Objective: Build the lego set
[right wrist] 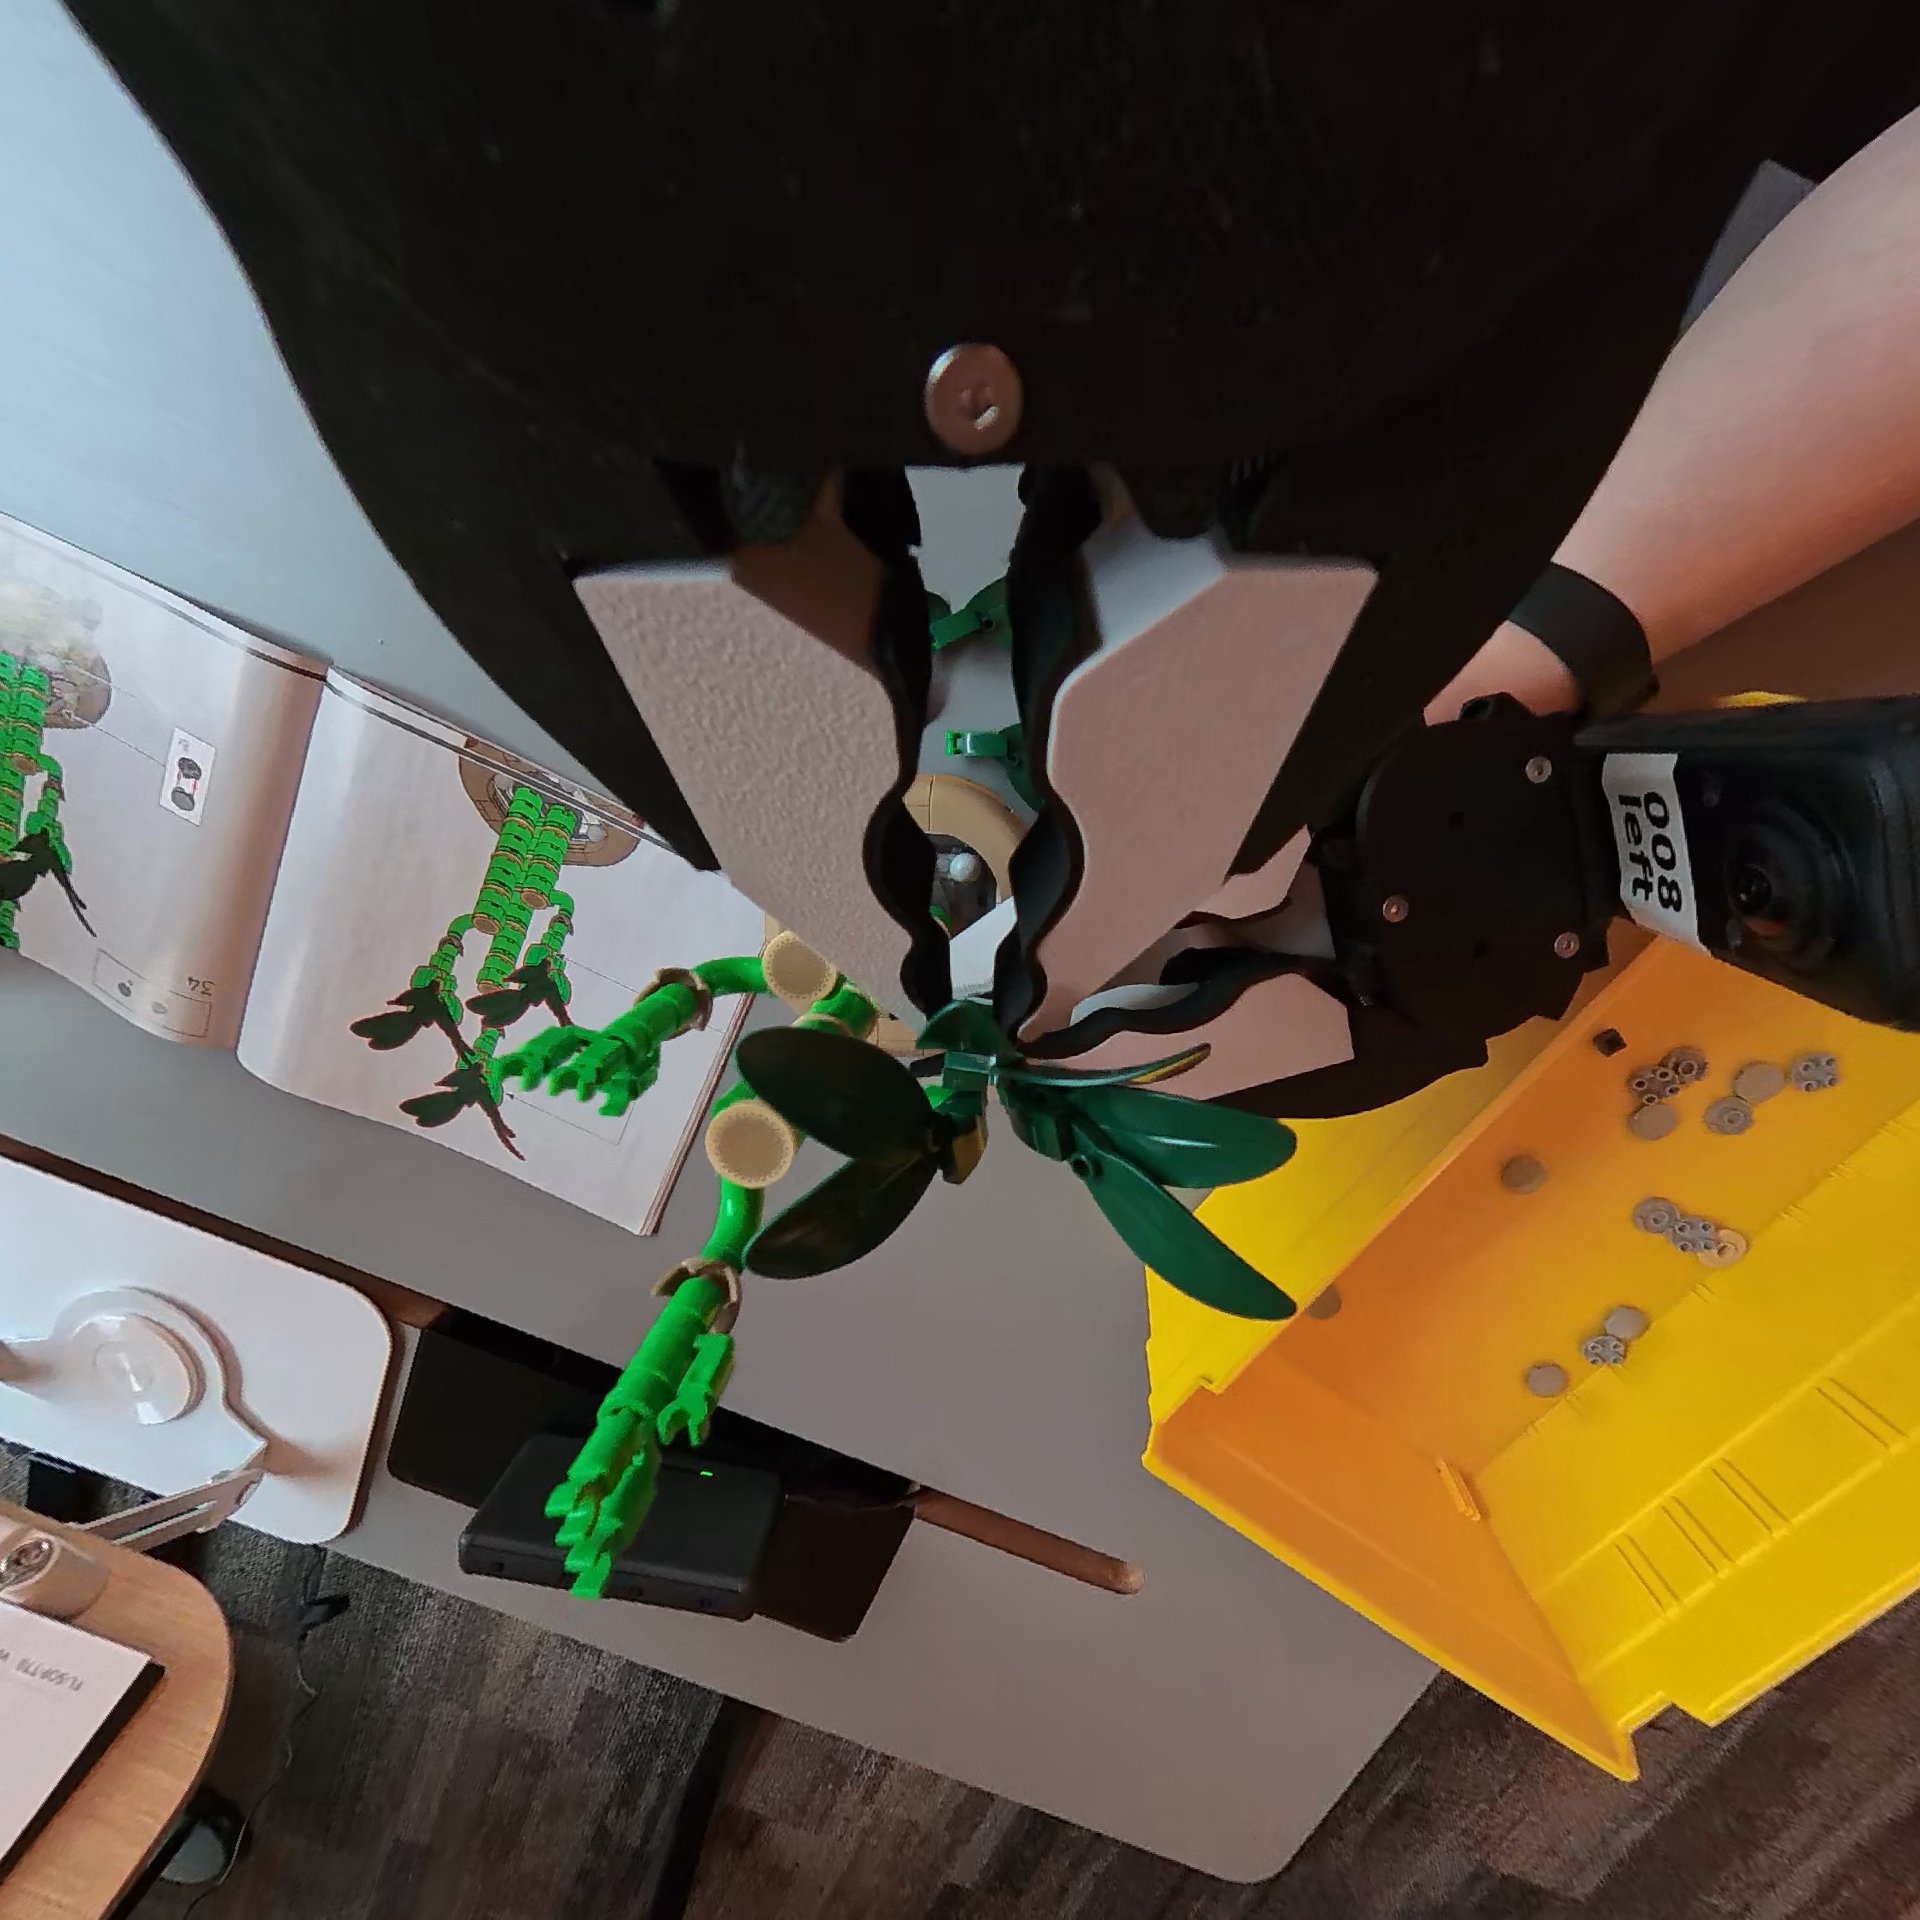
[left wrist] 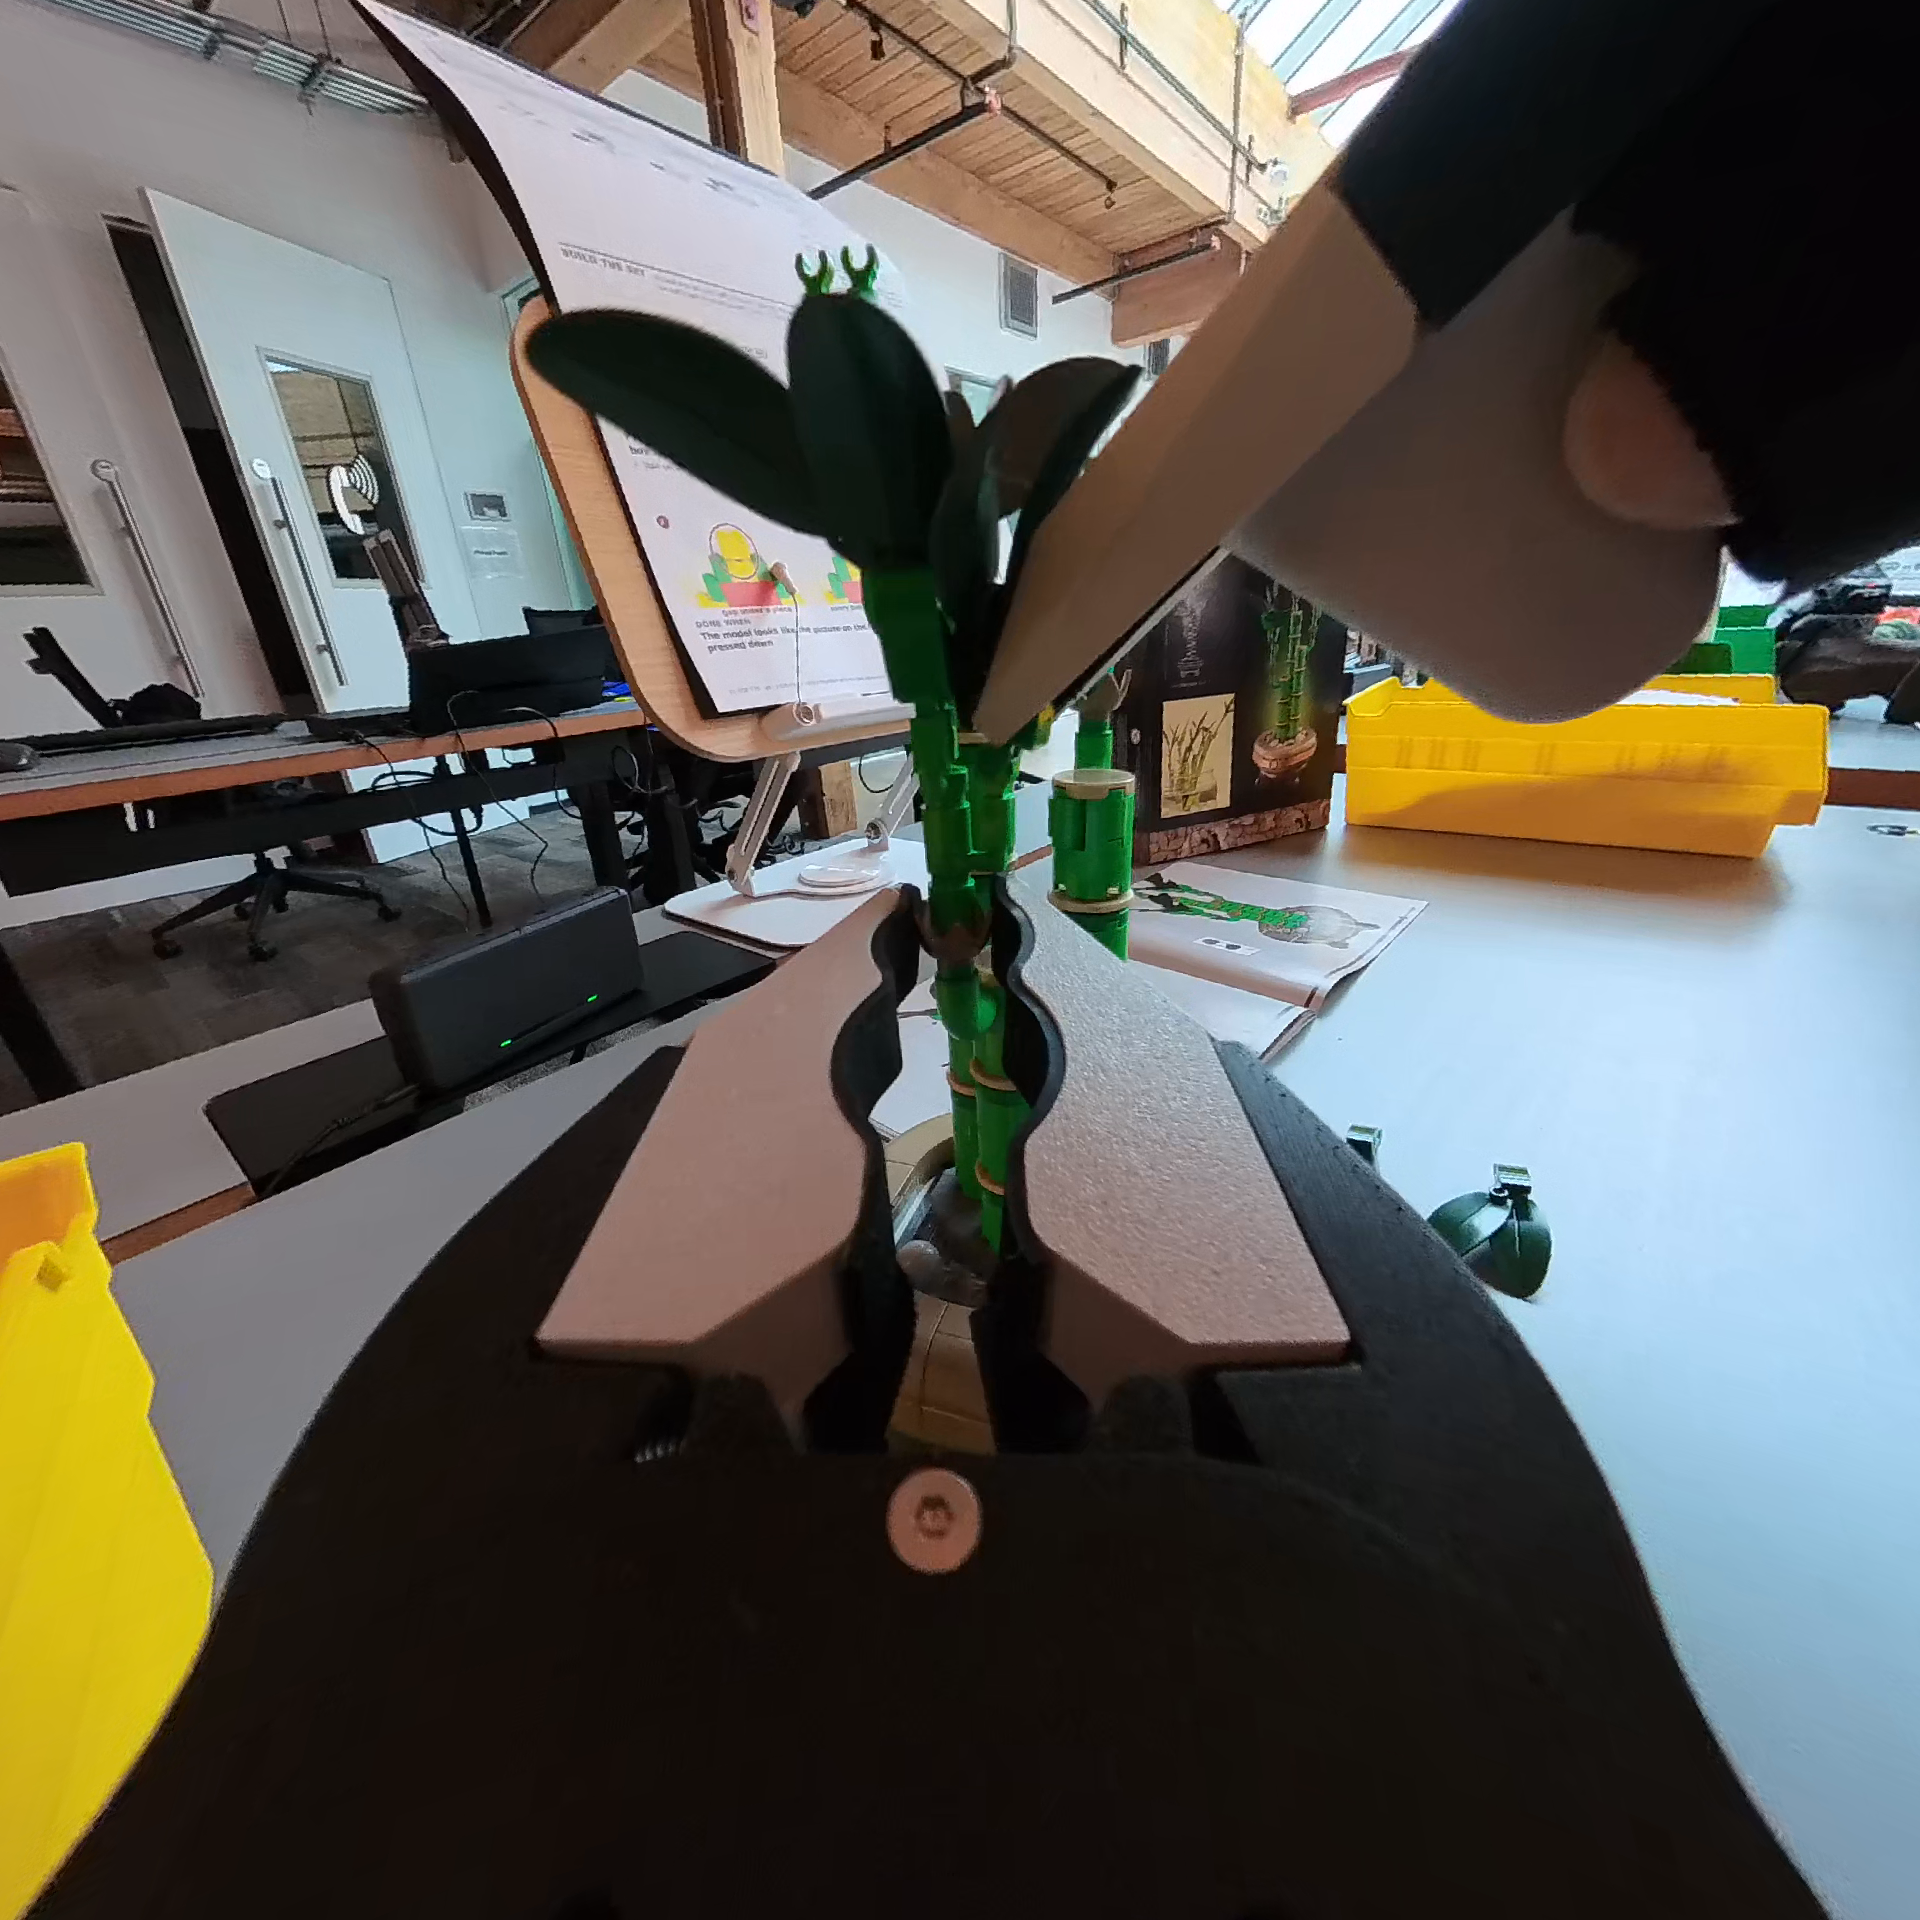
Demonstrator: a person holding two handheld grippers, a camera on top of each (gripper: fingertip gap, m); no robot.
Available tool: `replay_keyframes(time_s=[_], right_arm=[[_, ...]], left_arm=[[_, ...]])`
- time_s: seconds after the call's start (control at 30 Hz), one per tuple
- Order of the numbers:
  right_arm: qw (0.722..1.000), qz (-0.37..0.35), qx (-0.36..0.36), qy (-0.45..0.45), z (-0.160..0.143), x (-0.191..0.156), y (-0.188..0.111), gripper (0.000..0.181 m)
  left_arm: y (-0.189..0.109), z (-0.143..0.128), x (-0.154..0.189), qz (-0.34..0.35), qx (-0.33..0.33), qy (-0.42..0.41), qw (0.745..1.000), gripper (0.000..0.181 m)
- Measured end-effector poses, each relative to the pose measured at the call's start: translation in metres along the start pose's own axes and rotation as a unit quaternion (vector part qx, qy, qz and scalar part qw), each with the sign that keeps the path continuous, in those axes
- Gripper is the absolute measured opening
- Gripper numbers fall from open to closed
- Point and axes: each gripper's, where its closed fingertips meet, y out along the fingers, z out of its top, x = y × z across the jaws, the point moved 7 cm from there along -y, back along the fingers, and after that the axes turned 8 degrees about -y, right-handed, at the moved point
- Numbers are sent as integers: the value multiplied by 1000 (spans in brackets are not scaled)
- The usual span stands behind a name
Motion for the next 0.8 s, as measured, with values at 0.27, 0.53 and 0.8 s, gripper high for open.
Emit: replay_keyframes(time_s=[0.27, 0.53, 0.8], right_arm=[[1000, 2, -8, -11, 1, -2, 1, 8], [1000, 12, -5, -13, 0, -1, 1, 7], [998, 12, 60, -26, -8, 1, 0, 7]], left_arm=[[-1, 0, -1, -2, -7, -3, 1000, 11], [0, 0, -1, -5, -11, -4, 1000, 10], [0, 0, 0, -7, -5, -1, 1000, 11]])
